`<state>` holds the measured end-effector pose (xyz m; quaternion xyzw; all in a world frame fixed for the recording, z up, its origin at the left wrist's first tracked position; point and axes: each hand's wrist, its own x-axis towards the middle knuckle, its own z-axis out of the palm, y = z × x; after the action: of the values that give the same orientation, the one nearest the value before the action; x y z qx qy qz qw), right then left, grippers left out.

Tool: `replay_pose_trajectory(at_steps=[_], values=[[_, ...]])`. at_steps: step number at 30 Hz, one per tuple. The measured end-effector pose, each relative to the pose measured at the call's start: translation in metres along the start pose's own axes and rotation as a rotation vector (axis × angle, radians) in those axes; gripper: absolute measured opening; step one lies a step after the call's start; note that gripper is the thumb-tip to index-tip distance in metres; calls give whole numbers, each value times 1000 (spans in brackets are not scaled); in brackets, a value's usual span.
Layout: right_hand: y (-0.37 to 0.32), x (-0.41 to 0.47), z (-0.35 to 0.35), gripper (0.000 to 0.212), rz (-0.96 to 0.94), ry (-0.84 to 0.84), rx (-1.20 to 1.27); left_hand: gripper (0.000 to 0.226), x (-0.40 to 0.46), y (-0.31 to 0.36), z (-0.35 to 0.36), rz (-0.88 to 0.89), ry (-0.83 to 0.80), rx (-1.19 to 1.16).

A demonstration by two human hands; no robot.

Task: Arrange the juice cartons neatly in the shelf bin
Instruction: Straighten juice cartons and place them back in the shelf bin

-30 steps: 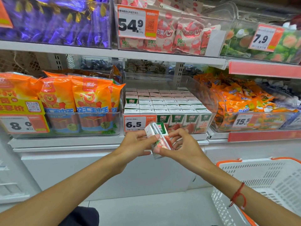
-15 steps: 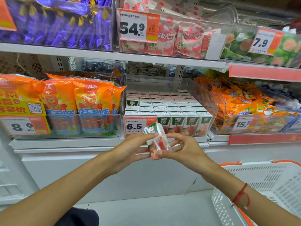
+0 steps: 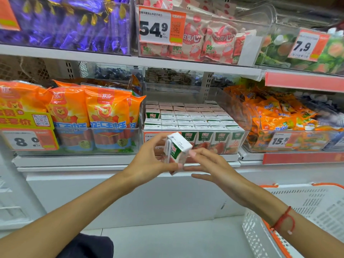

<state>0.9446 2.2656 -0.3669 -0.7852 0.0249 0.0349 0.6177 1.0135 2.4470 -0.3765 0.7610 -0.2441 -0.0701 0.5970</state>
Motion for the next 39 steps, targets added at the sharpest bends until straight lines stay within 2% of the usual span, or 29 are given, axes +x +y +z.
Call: replay_pose_trajectory(at_steps=[2,6,12,18,22,25,27,31,35,39], values=[[-2,0,1,46,-5,25,42,71,0,-1,2,128,4,86],[-6,0,0,29,-52,71,68,66,-1,-2,8,325,18,219],[-6,-1,-3,26,-91,79,57,65,2,-4,10,357,28,259],[-2,0,-3,29,-101,84,48,65,3,-4,11,128,-25,93],[-1,-3,-1,24,-212,44,-48,60,4,0,4,-19,-19,-93],[-3,-4,0,41,-307,7,-118,68,5,2,-3,-130,12,-315],[-4,-3,0,48,-333,12,-144,62,5,3,-4,-188,-2,-381],[-8,-1,4,37,-341,61,-150,56,4,3,-2,-355,-20,-480],[-11,0,7,24,-321,134,-27,60,1,3,-5,-557,-110,-395],[-12,1,6,40,-186,208,9,77,2,0,-4,-697,-187,-275]])
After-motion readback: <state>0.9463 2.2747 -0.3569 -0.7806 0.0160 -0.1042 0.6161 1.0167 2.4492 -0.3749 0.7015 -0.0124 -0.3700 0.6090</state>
